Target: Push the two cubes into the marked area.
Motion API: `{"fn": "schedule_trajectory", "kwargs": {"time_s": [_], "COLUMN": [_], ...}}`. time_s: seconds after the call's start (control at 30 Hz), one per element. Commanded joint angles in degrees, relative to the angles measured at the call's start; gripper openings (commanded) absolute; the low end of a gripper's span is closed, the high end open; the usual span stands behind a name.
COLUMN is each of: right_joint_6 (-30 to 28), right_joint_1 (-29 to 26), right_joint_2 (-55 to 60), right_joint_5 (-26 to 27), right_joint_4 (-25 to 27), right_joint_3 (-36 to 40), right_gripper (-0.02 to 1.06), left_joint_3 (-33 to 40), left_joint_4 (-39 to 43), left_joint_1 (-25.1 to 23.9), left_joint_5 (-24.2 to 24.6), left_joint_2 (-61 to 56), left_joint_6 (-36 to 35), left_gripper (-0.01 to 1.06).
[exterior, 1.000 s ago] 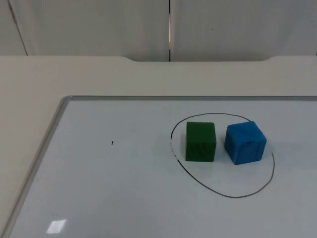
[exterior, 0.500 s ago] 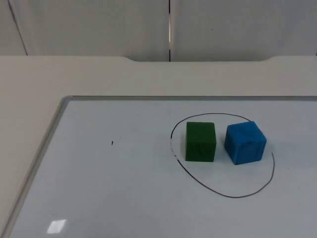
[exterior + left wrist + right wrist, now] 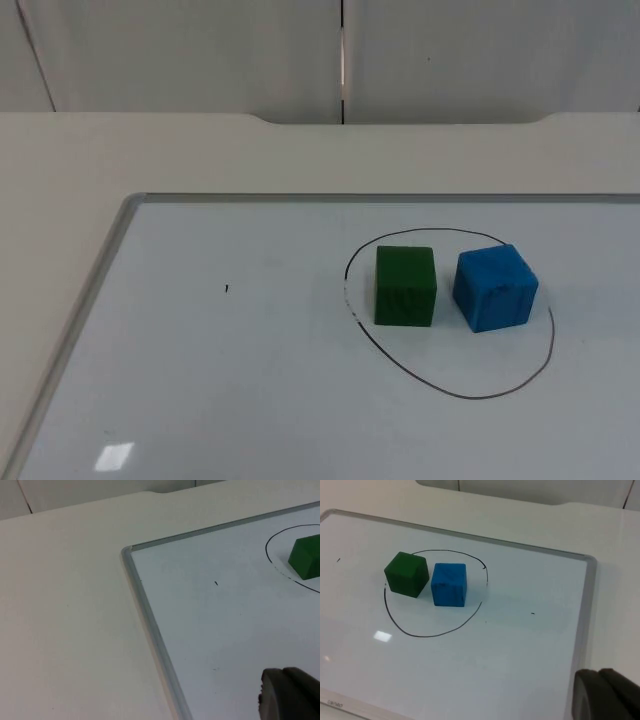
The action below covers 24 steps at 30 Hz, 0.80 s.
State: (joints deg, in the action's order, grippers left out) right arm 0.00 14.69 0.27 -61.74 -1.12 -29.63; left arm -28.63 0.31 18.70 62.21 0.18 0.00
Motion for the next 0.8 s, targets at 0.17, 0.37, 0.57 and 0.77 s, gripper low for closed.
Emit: {"fn": "schedule_trajectory", "kwargs": {"time_s": [0.17,0.37,0.57,0.77], "right_joint_6": [-0.66,-0.66,-0.66,-0.66], "right_joint_1": [-0.13,-0.13,-0.13,-0.13], "right_joint_2": [-0.27,-0.27,-0.27,-0.27], "right_joint_5": [-0.04,-0.04,-0.04,-0.04], "right_joint_4": [-0.26,-0.26,-0.26,-0.26], "right_joint_3": [0.19,0.19,0.19,0.19], "right_gripper": [0.08,0.43,0.66,0.67], "left_joint_3": [0.23,0.23,0.23,0.23], "left_joint_4": [0.37,0.31,0.31,0.41], "left_joint_1": [-0.09,-0.09,-0.09,-0.09], "left_joint_5": [-0.68,-0.68,-0.68,-0.68], "left_joint_2": [-0.18,-0.18,-0.18,-0.18], "left_joint_6": [0.0,0.0,0.0,0.0], "left_gripper": [0.0,0.0,0.17,0.63]}}
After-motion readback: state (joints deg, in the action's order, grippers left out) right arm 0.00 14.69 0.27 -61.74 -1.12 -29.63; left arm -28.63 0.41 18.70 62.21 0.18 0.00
